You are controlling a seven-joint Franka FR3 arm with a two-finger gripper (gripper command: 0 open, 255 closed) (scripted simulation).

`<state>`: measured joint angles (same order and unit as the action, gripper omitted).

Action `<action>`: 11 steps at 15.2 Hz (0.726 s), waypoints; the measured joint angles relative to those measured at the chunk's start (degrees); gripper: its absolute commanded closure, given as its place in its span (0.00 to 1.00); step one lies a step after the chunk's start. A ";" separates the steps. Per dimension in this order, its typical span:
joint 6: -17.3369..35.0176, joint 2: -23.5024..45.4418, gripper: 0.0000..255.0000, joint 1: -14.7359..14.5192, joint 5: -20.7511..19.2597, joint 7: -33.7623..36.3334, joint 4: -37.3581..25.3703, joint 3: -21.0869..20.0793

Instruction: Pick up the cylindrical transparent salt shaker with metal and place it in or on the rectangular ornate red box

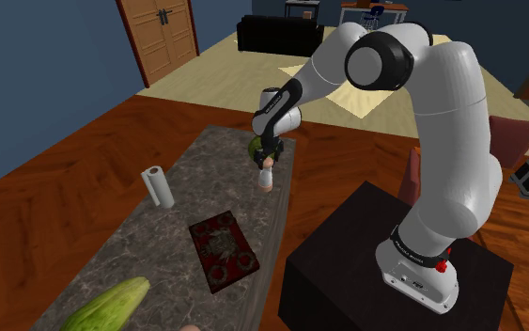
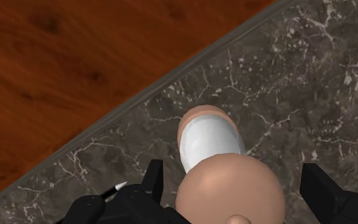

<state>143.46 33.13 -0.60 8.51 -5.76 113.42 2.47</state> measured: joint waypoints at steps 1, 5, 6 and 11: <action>0.01 0.00 0.00 0.00 0.00 0.00 0.00 0.00; 0.00 -0.01 1.00 0.00 0.00 0.01 -0.01 0.01; 0.00 -0.02 1.00 0.00 0.00 0.01 -0.02 0.00; -0.01 -0.02 1.00 -0.01 0.00 0.01 -0.02 0.00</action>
<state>143.45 33.11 -0.61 8.51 -5.75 113.39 2.46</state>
